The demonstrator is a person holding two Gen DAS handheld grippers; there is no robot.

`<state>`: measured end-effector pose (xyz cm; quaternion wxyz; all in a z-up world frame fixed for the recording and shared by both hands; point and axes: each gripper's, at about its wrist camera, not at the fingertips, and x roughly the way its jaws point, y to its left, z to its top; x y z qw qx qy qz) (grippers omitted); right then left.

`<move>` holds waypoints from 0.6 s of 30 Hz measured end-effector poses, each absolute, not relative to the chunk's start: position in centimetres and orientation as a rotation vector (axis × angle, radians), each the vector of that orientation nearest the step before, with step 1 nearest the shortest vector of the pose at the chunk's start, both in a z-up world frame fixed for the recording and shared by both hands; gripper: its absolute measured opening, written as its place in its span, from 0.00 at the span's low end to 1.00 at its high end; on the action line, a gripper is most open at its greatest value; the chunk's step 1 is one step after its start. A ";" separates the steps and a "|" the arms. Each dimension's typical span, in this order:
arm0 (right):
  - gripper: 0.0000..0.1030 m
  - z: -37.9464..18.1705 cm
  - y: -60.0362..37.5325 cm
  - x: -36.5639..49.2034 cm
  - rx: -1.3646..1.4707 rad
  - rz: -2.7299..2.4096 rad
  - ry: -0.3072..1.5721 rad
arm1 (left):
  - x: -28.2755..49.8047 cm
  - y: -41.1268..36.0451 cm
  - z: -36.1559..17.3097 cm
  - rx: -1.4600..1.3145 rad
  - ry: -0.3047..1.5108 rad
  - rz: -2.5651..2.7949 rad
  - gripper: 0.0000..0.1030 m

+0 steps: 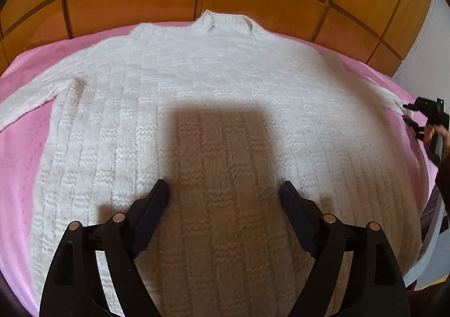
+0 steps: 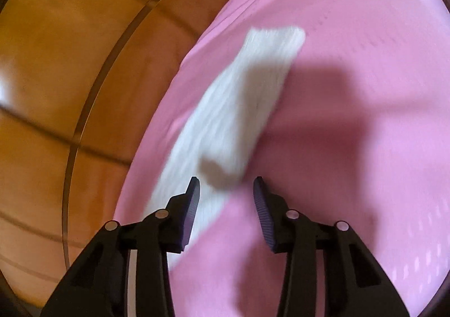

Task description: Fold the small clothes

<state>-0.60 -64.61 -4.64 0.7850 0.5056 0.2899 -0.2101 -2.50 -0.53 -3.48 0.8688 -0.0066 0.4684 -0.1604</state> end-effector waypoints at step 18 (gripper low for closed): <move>0.04 0.9 -61.5 -0.3 0.679 -0.538 0.636 | -1.9 0.0 -3.1 -0.053 1.007 -0.385 0.87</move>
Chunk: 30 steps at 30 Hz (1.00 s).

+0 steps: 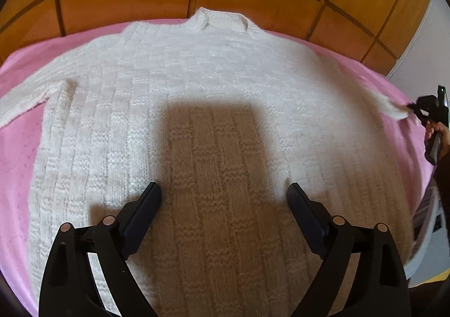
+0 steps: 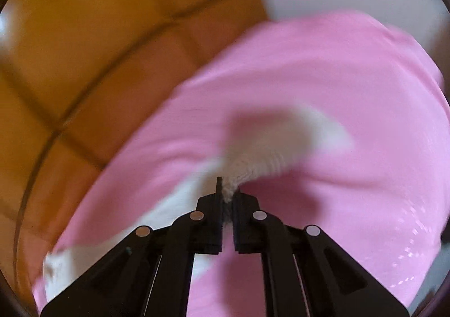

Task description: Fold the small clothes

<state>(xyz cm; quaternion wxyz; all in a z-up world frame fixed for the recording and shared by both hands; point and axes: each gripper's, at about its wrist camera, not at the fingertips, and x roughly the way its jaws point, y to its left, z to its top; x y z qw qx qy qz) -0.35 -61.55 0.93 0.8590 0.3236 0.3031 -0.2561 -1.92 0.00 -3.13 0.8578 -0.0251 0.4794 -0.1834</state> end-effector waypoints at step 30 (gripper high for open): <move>0.75 -2.1 -25.7 -1.9 0.256 0.220 0.881 | 1.9 -0.4 3.4 -0.119 0.871 -0.446 0.83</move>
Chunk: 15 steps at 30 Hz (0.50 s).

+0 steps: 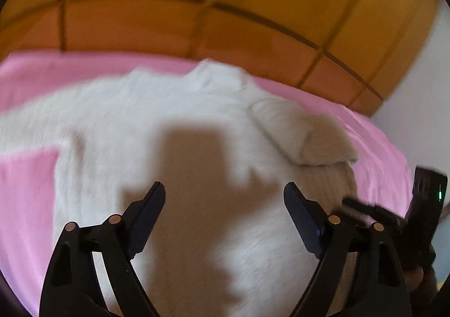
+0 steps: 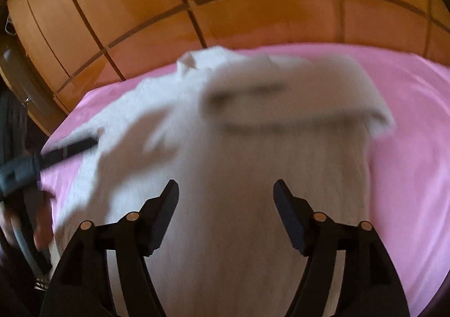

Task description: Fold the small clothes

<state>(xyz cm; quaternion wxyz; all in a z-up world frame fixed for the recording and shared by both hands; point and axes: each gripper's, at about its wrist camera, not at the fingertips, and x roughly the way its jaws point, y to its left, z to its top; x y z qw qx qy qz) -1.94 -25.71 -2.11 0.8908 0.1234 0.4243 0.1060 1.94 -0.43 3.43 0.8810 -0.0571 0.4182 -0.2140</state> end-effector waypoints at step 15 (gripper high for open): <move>0.98 -5.3 -24.5 -5.9 0.193 0.193 0.755 | 10.5 -16.0 0.5 0.281 0.941 -0.395 0.24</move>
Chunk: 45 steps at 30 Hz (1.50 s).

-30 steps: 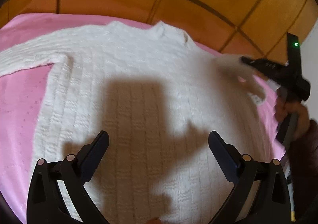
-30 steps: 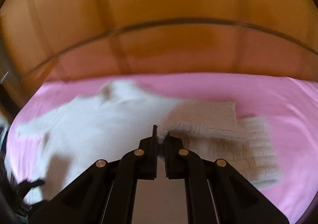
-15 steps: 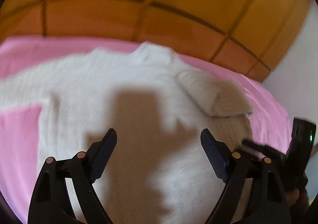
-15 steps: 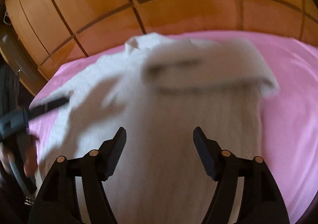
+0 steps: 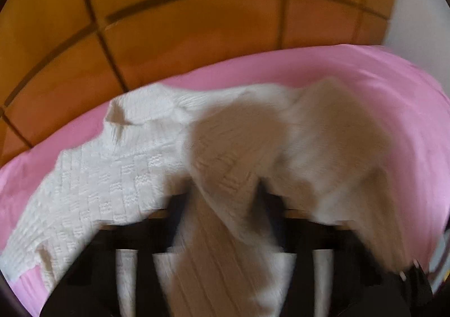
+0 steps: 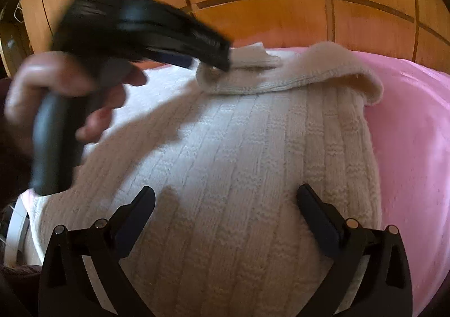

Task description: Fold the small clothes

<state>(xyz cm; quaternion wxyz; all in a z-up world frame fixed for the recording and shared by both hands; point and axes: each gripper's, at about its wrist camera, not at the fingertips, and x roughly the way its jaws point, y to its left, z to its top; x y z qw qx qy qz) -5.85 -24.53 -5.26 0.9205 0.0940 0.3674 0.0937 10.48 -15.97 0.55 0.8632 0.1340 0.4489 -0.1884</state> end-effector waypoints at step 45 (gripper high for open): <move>0.76 1.0 -34.4 4.2 0.424 -0.075 0.743 | 13.2 10.1 -1.7 -0.727 0.937 -0.272 0.73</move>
